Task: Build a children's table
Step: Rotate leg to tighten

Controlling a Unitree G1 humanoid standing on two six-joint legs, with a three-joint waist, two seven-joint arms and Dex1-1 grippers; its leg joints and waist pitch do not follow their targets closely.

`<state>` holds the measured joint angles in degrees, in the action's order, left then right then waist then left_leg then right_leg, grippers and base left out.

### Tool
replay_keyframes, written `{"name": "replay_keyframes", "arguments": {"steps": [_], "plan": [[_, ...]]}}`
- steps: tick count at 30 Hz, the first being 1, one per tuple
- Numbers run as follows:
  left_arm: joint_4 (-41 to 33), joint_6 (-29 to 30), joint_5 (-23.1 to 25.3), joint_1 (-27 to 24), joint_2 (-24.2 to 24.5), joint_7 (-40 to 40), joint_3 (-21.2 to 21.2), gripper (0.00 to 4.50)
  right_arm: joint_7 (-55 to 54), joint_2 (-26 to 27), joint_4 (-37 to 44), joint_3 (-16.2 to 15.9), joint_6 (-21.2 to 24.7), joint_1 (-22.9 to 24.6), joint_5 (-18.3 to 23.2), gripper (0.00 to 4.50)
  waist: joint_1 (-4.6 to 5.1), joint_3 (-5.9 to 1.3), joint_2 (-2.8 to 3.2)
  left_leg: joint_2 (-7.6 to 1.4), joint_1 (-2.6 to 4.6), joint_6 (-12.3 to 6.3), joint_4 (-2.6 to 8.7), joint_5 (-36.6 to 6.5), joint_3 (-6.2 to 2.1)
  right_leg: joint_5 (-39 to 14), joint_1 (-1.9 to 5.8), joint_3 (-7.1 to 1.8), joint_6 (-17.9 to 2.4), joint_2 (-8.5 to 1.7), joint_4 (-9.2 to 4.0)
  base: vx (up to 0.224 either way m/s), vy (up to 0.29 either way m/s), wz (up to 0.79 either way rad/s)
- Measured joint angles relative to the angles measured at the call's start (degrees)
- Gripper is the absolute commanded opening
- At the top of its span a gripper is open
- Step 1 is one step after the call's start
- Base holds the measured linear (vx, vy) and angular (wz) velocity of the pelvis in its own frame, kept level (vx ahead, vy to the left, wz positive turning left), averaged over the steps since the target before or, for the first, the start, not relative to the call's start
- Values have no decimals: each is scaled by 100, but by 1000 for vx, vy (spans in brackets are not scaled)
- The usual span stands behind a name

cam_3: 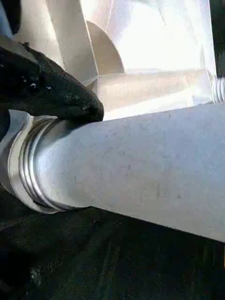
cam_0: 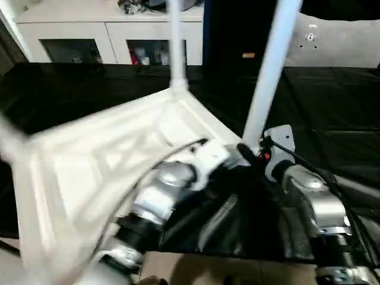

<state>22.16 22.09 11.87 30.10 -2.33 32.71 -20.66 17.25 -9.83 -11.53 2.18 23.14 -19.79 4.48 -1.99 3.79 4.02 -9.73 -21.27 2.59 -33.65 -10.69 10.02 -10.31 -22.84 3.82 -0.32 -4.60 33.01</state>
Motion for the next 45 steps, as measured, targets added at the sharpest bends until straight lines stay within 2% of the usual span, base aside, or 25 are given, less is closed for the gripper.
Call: {"name": "replay_keyframes", "arguments": {"steps": [2, 6, 7, 16, 20, 22, 26, 32, 37, 45], "plan": [[-13, -1, 21, 3, -14, -38, -17, 0, -19, 64, 21, 79, -34, 37, 15, 326, -17, 0, 0, -3, 2, 0, 14, 0, 0, 18, 0, 4, 0, 2, 3, 0, 0, 0], [-67, 15, 33, 3, -14, -59, -52, 0, -46, 113, 177, 113, -37, 138, 18, 350, -46, -1, 2, -8, -2, 2, 22, 1, -1, 42, -3, 6, -4, 7, 4, 0, 0, 0], [-74, 10, 33, 5, -3, -47, -63, 0, -37, 116, 196, 124, -96, 173, 30, 370, -54, -1, 2, -8, -2, 2, 24, 0, -1, 44, -3, 6, -4, 7, 4, 0, 0, 0], [-34, -692, -59, 119, 748, 694, -186, 0, 1324, -613, 239, 175, -448, 431, 522, 443, -113, 9, 17, -13, -21, 3, 53, 1, -1, 67, -31, 15, -36, 12, 6, 0, 0, 0], [33, -983, -150, 212, 1040, 1165, -235, 0, 1979, -1074, 239, 121, -665, 424, 643, 443, -143, 10, 21, -13, -35, -7, 54, 4, -1, 64, -39, 15, -33, 12, 2, 0, 0, 0], [83, -1298, -304, 237, 1327, 1585, -285, 0, 2542, -1523, 242, -46, -837, 424, 649, 443, -154, 11, 18, -14, -48, -28, 53, 13, -1, 63, -47, 17, -33, 12, 2, 0, 0, 0], [168, -1680, -470, 268, 1708, 2291, -287, 0, 3371, -1901, 241, -255, -1042, 426, 662, 443, -160, 11, 19, -16, -65, -32, 48, 16, -3, 63, -55, 20, -33, 12, 10, 0, 0, 0], [192, -1964, -649, 369, 2012, 3140, -422, 0, 4446, -2227, 405, -532, -1049, 446, 941, 443, -326, 10, 20, -19, -70, -33, 14, 14, -4, 72, -54, 19, -46, 10, 13, 0, 0, 0], [174, -2130, -882, 362, 2251, 3812, -514, 0, 4959, -2420, 439, -763, -1082, 499, 961, 397, -377, 10, 17, -19, -71, -33, 8, 14, -4, 73, -53, 18, -49, 9, 20, 0, 0, 0], [175, -2260, -903, 357, 2258, 3961, -547, 0, 5169, -2406, 440, -922, -1078, 596, 985, 335, -417, 10, 17, -20, -71, -32, 4, 14, -4, 74, -53, 18, -48, 9, 23, 0, 0, 0]]}}
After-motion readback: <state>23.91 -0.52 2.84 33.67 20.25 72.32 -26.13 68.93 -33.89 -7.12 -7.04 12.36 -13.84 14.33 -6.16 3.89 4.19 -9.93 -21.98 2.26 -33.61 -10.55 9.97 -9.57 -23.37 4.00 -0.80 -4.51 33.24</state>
